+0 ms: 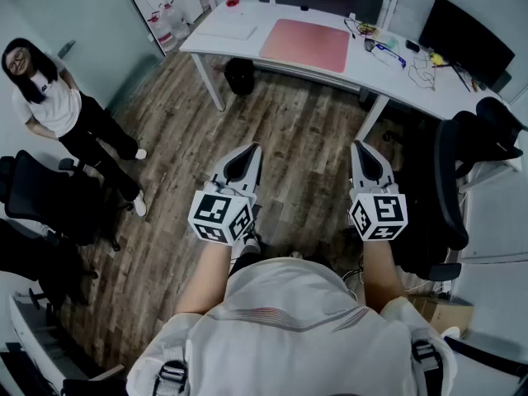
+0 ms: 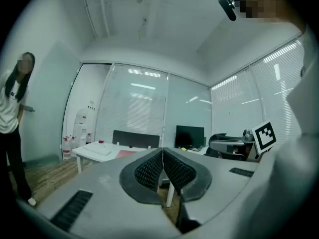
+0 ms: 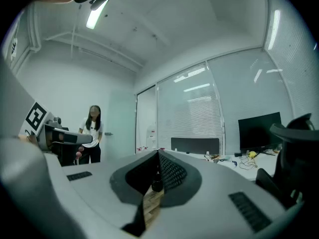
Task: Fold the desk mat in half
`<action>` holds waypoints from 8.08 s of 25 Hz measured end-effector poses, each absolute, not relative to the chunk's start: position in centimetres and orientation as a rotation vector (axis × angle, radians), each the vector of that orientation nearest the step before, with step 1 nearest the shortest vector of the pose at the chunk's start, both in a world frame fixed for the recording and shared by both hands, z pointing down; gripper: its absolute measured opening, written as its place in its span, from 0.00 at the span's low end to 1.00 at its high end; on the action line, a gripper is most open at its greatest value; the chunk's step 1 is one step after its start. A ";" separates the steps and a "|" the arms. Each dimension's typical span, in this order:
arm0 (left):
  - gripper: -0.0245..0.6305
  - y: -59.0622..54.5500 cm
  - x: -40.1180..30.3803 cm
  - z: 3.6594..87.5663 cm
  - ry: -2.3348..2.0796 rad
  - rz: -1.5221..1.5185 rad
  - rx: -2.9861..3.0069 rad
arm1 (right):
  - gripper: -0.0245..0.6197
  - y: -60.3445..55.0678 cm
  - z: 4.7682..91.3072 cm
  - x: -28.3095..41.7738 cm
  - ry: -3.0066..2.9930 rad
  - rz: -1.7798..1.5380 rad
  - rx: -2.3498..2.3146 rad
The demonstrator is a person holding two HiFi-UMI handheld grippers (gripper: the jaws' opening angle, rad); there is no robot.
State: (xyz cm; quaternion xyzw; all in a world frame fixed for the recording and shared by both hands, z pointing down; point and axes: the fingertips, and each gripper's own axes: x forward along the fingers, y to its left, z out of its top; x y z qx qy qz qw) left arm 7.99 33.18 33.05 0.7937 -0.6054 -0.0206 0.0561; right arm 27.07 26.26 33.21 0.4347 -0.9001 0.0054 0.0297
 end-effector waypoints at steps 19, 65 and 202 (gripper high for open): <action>0.06 33.7 7.0 33.5 -1.837 -0.056 2.391 | 0.12 26.3 33.9 26.1 -2.788 0.053 1.328; 0.06 0.5 -7.8 36.0 -1.621 -0.003 2.492 | 0.12 -3.8 36.6 13.0 -2.558 0.100 1.478; 0.06 -36.0 -21.6 42.7 -1.619 0.055 2.262 | 0.17 -41.4 50.4 -7.4 -2.490 0.482 0.998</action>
